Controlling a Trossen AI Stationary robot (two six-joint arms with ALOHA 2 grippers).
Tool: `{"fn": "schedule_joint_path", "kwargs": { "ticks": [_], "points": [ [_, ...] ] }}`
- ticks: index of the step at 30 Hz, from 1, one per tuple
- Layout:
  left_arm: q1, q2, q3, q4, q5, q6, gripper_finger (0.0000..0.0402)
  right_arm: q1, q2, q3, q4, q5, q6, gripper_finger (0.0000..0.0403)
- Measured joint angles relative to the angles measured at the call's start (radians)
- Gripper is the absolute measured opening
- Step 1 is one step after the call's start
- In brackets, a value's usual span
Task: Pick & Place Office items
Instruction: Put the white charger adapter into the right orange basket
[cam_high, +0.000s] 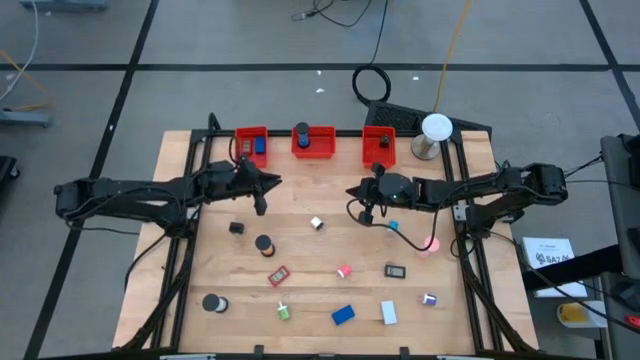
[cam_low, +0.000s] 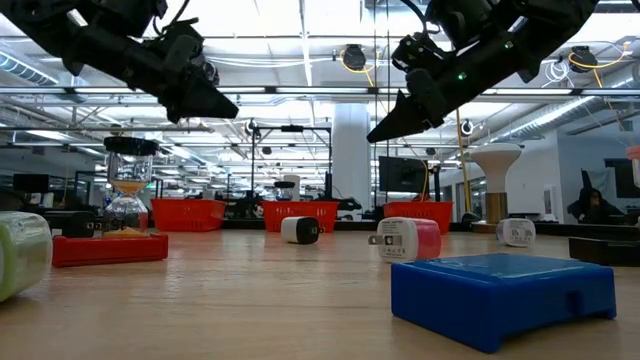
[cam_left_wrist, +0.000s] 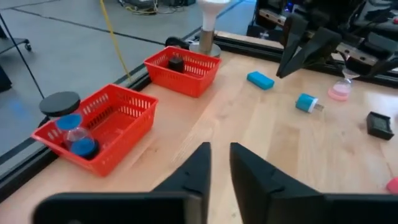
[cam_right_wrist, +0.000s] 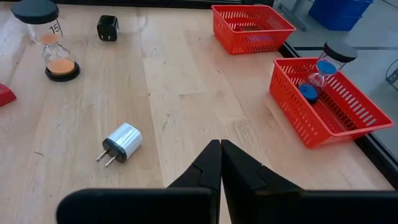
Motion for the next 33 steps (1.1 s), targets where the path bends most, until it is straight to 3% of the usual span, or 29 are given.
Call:
{"fn": "schedule_joint_path", "kwargs": {
  "ticks": [10, 19, 25, 33],
  "points": [
    [-0.041, 0.266, 0.134, -0.014, 0.061, 0.027, 0.0170, 0.000, 0.000, 0.000, 0.000, 0.000, -0.002, 0.0001],
    [-0.085, 0.515, 0.297, -0.011, 0.201, 0.100, 0.0242, 0.000, 0.000, 0.001, -0.008, 0.000, -0.006, 0.0001],
    [-0.110, 0.665, 0.336, -0.013, 0.235, 0.213, 0.0261, 0.000, 0.000, 0.001, -0.010, 0.000, -0.006, 0.0001],
    [-0.111, 0.759, 0.340, -0.013, 0.236, 0.304, 0.0254, 0.000, 0.000, 0.001, -0.015, 0.000, -0.010, 0.0001]
  ]
}}
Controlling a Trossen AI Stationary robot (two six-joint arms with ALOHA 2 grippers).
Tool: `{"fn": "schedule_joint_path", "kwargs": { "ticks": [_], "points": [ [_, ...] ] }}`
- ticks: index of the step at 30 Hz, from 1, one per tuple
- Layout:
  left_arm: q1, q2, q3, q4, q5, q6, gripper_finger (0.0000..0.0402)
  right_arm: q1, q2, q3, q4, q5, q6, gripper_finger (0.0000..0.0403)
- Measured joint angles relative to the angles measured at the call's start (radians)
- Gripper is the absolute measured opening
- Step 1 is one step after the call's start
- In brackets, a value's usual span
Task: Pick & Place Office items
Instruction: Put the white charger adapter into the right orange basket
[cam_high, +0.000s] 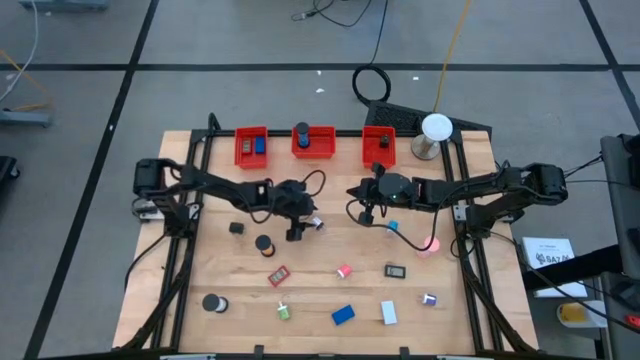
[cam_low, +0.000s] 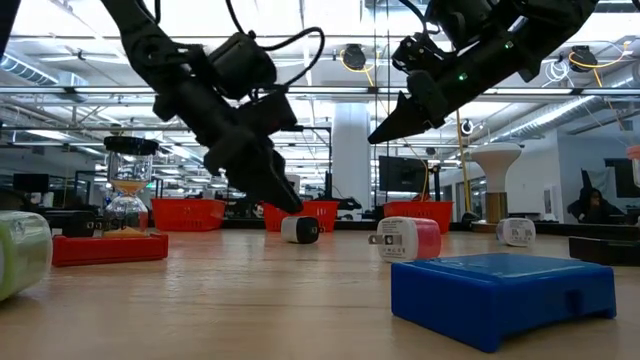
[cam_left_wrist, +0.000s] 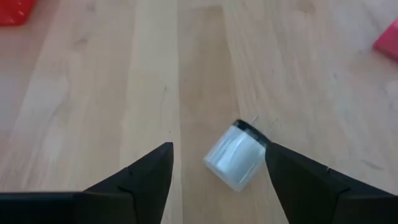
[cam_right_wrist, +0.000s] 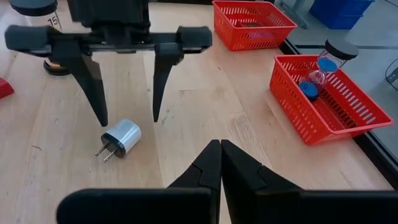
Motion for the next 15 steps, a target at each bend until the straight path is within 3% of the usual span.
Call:
{"fn": "schedule_joint_path", "kwargs": {
  "ticks": [8, 15],
  "points": [
    [-0.004, 0.068, 0.000, 0.020, 0.050, 0.068, 0.0245, 0.000, 0.000, 0.000, -0.001, 0.000, 0.000, 0.0001],
    [-0.027, 0.099, 0.000, 0.056, 0.050, 0.070, 0.0191, 0.000, 0.000, 0.000, 0.000, 0.000, -0.007, 0.0001]
  ]
}}
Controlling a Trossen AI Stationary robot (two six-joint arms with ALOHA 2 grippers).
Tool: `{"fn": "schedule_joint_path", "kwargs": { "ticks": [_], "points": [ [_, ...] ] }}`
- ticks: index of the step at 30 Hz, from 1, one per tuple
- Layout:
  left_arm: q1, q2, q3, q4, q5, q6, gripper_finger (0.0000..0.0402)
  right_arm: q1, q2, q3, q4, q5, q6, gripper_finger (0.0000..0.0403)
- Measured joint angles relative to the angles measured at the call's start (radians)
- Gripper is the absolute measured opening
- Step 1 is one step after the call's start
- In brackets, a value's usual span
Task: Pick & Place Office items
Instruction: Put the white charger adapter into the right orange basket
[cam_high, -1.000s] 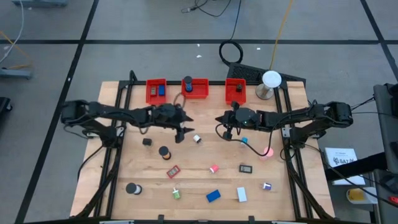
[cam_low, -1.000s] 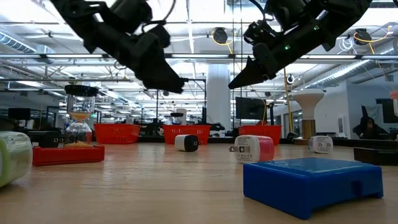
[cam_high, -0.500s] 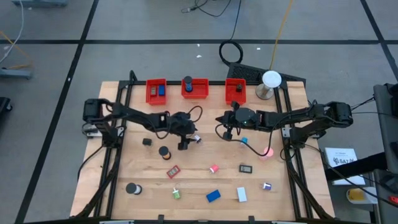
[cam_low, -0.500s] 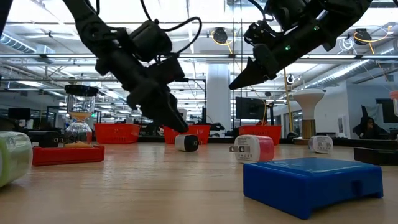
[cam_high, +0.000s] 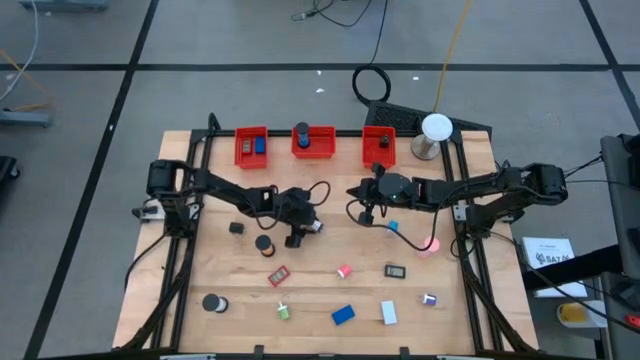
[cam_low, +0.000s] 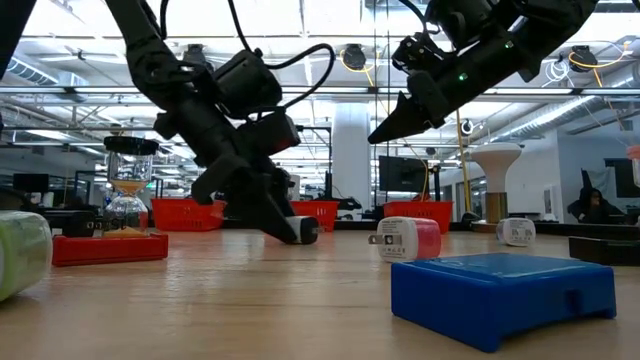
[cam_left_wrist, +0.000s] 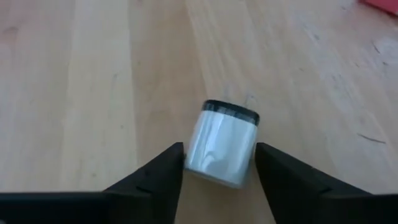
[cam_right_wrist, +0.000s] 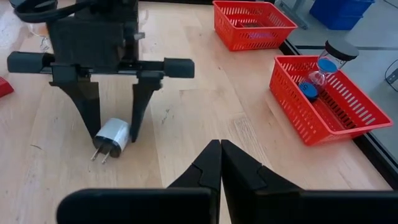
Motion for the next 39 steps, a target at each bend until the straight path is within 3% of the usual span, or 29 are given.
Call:
{"fn": "schedule_joint_path", "kwargs": {
  "ticks": [6, 11, 18, 22, 26, 30, 39],
  "points": [
    [-0.012, 0.000, 0.000, 0.033, 0.000, -0.053, 0.0132, 0.000, 0.000, 0.000, 0.000, 0.000, -0.005, 0.0000],
    [0.011, 0.000, -0.018, 0.176, 0.000, -0.181, 0.0132, 0.000, 0.000, 0.000, -0.005, 0.000, 0.045, 0.0008],
    [0.029, 0.000, -0.148, 0.561, -0.038, -0.304, 0.0132, 0.000, 0.000, 0.000, -0.060, -0.011, 0.083, 0.0073],
    [0.028, -0.001, -0.183, 0.665, -0.066, -0.330, 0.0132, -0.001, 0.026, 0.000, -0.007, -0.137, 0.085, 0.0120],
    [0.028, -0.001, -0.184, 0.690, -0.071, -0.330, 0.0132, 0.000, 0.080, 0.003, 0.101, -0.208, 0.084, 0.0160],
    [0.028, -0.001, -0.182, 0.689, -0.071, -0.330, 0.0133, 0.000, 0.124, 0.000, 0.173, -0.212, 0.087, 0.0182],
    [0.027, -0.001, -0.182, 0.708, -0.068, -0.330, 0.0133, -0.002, 0.138, 0.000, 0.205, -0.264, 0.090, 0.0173]
  ]
}}
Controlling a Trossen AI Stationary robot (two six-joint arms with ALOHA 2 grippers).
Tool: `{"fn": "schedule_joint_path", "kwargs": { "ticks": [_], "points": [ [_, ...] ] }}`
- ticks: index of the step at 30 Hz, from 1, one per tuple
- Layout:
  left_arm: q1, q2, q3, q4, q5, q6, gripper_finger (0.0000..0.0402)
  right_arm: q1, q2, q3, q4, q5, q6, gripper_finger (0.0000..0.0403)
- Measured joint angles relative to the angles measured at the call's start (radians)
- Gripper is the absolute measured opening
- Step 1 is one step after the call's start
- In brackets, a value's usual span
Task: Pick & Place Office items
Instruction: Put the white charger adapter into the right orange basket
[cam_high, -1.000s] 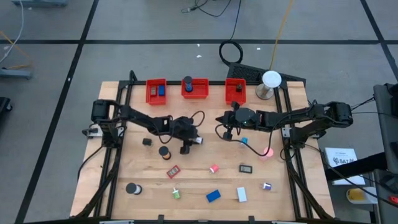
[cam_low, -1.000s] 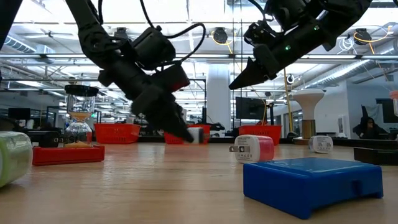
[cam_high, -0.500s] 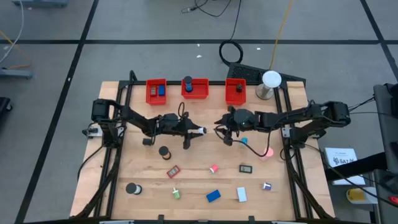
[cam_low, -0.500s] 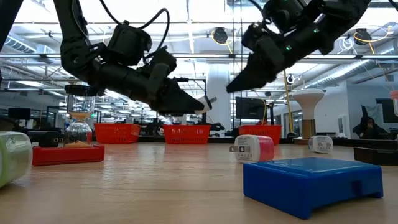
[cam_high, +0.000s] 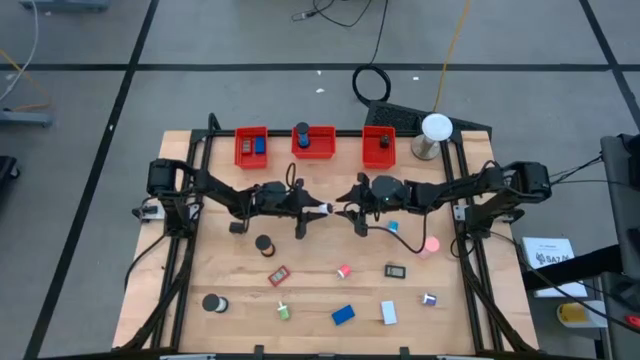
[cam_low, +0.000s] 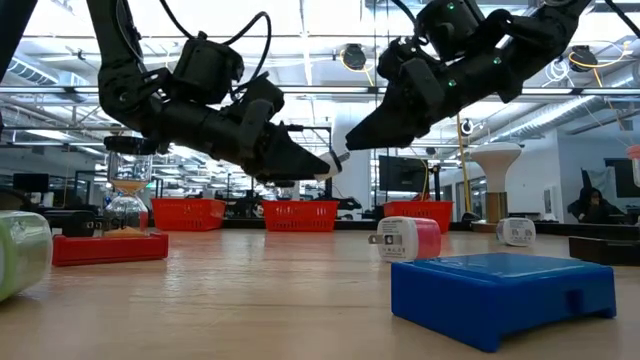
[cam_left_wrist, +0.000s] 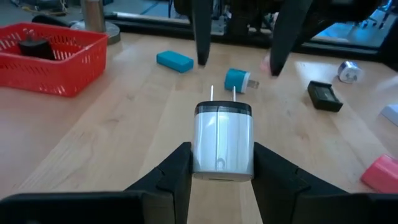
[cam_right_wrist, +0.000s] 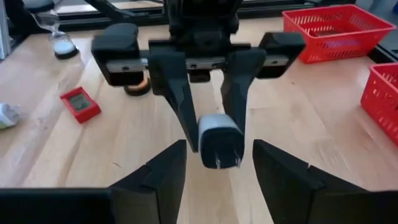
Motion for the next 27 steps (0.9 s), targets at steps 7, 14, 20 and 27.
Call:
{"fn": "schedule_joint_path", "kwargs": {
  "ticks": [7, 14, 20, 27],
  "points": [
    [0.000, 0.000, 0.000, 0.036, 0.016, -0.007, 0.0133, 0.000, 0.010, 0.000, 0.012, 0.002, 0.013, 0.0154],
    [-0.002, 0.000, 0.000, 0.045, 0.015, -0.008, 0.0133, 0.000, 0.020, -0.001, 0.030, -0.003, 0.026, 0.0138],
    [-0.003, 0.000, 0.000, 0.057, 0.020, -0.009, 0.0133, -0.002, 0.020, -0.001, 0.048, -0.047, 0.034, 0.0098],
    [-0.003, 0.000, 0.000, 0.077, 0.022, -0.011, 0.0135, -0.006, 0.020, -0.001, 0.051, -0.050, 0.034, 0.0037]
  ]
}}
